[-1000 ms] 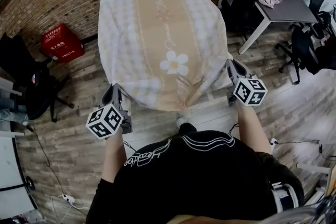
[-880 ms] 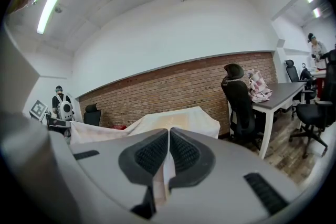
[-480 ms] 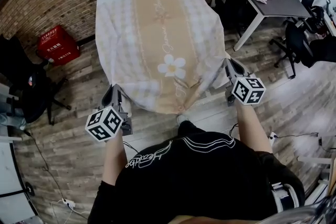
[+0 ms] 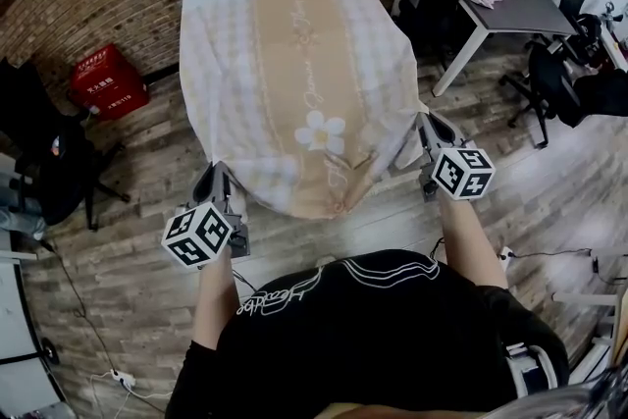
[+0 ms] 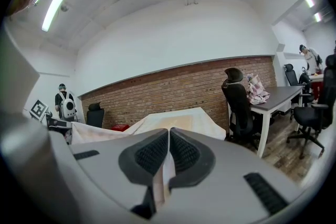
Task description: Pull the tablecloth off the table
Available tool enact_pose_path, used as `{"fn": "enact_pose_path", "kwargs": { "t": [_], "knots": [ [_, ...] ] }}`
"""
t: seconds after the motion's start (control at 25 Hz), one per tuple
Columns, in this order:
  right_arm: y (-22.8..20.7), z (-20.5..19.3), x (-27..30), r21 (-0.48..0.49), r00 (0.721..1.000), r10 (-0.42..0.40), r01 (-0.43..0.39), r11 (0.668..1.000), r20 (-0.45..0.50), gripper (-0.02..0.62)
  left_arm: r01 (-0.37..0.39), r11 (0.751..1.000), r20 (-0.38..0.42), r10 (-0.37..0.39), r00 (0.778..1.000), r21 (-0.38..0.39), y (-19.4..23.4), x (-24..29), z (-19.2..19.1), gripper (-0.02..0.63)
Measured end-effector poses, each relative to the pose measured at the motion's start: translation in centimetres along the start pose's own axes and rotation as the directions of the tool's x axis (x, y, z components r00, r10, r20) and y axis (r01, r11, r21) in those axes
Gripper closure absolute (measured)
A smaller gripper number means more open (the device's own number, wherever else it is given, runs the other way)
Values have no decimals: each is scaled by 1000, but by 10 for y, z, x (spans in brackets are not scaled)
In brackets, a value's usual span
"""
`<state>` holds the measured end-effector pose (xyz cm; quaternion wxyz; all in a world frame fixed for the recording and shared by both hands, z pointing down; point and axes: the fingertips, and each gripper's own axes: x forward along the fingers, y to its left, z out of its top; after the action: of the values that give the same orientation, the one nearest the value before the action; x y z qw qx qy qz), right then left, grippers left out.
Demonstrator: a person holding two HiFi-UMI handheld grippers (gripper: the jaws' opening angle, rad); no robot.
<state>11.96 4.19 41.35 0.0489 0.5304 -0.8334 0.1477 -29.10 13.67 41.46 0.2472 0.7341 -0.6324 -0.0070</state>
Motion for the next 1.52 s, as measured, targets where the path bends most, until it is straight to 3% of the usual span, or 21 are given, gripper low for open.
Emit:
{"fn": "enact_pose_path", "kwargs": {
  "t": [0.72, 1.52],
  "knots": [
    [-28, 0, -67, 34, 997, 81, -82, 996, 12, 598, -68, 998, 21, 68, 997, 0, -71, -61, -23, 600],
    [-50, -18, -146, 47, 993, 116, -117, 992, 23, 598, -84, 996, 41, 84, 996, 16, -131, -118, -60, 600]
  ]
}}
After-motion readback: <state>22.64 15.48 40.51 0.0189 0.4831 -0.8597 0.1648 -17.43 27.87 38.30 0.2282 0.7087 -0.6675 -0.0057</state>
